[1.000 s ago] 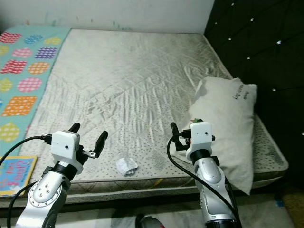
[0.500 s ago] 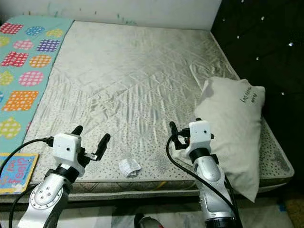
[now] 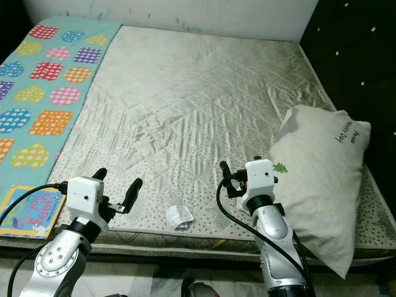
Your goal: Clean up the room
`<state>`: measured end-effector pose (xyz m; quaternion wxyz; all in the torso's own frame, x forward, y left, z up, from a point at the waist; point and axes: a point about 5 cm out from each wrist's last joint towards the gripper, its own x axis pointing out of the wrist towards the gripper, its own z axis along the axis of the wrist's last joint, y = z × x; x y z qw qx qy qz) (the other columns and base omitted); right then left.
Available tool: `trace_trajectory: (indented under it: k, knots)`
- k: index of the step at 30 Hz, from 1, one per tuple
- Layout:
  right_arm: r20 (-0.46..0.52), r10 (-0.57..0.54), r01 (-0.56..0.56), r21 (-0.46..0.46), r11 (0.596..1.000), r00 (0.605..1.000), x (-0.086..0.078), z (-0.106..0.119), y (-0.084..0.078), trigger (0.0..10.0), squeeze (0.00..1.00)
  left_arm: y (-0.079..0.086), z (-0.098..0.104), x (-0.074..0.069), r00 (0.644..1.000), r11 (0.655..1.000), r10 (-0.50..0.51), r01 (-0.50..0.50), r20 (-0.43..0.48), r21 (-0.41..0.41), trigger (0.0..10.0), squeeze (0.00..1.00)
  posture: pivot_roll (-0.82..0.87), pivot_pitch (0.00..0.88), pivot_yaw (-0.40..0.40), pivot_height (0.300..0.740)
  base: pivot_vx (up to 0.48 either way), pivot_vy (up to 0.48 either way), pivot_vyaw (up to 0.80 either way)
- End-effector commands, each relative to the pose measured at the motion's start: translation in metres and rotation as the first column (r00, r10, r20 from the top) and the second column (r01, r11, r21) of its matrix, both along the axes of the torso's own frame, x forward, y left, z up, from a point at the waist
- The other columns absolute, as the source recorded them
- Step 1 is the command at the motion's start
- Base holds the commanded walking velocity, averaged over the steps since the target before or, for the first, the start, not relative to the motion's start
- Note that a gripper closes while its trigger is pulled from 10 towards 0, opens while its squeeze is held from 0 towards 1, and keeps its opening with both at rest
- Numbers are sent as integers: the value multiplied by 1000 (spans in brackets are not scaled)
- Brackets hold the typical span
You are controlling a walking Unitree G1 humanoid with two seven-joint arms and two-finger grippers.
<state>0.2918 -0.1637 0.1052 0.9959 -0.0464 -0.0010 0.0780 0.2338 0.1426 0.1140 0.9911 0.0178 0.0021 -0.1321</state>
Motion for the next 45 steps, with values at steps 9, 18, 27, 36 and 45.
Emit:
trace_trajectory:
  k: [9,18,27,36,45]
  knots:
    - [-17,-6,6,-1,1000,1000,-2,-2,-3,10000,0,-1,1,-3,1000,1000,0,0,-11,-22,10000,0,38,185,-74,740,0,247,0]
    - [-15,-18,18,-1,1000,1000,0,-1,-5,10000,0,-1,2,-1,1000,1000,1,-1,-9,-24,10000,0,33,192,-72,740,0,480,-124]
    - [-11,-18,18,-5,1000,1000,2,-1,-5,10000,0,0,3,1,1000,1000,13,-13,-2,-25,10000,0,32,190,-78,740,0,267,-185]
    - [-11,-22,22,-3,1000,1000,4,0,-5,10000,0,-1,5,2,1000,999,-15,15,15,-51,10000,0,29,189,-76,740,29,0,-129]
    - [-8,-23,23,-2,1000,1000,5,0,-4,10000,0,-1,6,2,1000,998,-22,23,16,-51,10000,0,30,190,-76,740,322,0,-319]
